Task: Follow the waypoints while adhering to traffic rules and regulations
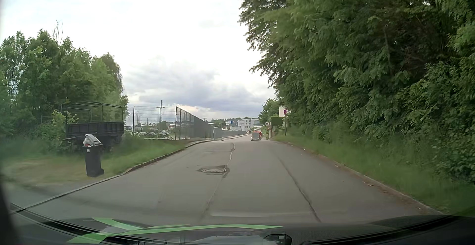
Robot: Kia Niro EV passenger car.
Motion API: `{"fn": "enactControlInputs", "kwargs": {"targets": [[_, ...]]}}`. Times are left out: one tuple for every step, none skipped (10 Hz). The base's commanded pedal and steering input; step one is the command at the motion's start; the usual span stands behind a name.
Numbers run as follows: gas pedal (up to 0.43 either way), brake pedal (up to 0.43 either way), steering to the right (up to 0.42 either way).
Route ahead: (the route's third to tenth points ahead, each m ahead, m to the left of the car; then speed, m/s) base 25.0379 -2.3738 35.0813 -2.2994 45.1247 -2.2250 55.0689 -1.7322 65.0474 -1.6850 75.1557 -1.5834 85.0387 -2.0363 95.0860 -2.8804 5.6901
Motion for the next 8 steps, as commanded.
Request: {"fn": "enactControlInputs", "kwargs": {"targets": [[0.079,0.000,0.004],[0.079,0.000,0.004],[0.079,0.000,0.004],[0.079,0.000,0.004],[0.079,0.000,0.004],[0.087,0.000,0.004],[0.098,0.000,0.004],[0.098,0.000,0.003]]}}
